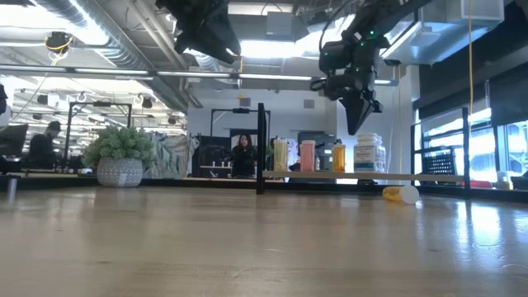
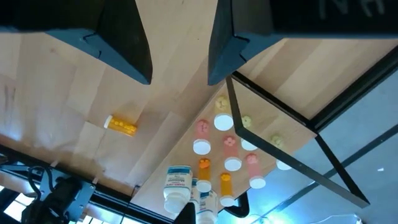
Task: Pick and place medicine bottles onto shelf by color
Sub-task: Put the white pill bottle on the shelf aligned with the other white pill bottles
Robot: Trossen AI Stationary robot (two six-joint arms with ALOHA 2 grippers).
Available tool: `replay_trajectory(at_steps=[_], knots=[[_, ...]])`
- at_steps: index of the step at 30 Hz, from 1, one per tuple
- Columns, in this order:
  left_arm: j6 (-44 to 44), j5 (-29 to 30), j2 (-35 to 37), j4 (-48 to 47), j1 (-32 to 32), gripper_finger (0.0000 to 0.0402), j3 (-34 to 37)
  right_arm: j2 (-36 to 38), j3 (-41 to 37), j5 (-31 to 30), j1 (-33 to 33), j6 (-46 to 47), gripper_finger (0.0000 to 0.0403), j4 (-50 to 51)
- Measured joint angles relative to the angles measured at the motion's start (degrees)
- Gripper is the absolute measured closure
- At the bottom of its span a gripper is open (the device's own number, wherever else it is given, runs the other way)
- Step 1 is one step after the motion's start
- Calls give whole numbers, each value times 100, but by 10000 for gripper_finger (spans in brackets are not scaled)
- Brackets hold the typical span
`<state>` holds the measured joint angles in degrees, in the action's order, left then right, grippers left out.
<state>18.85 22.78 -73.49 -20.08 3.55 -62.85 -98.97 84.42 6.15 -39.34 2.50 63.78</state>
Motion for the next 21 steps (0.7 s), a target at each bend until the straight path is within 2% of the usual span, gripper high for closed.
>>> replay_trajectory(at_steps=[21], knots=[[-4,1,0,0,20,252,0,-3,-118,-11,64,-311,403,392]])
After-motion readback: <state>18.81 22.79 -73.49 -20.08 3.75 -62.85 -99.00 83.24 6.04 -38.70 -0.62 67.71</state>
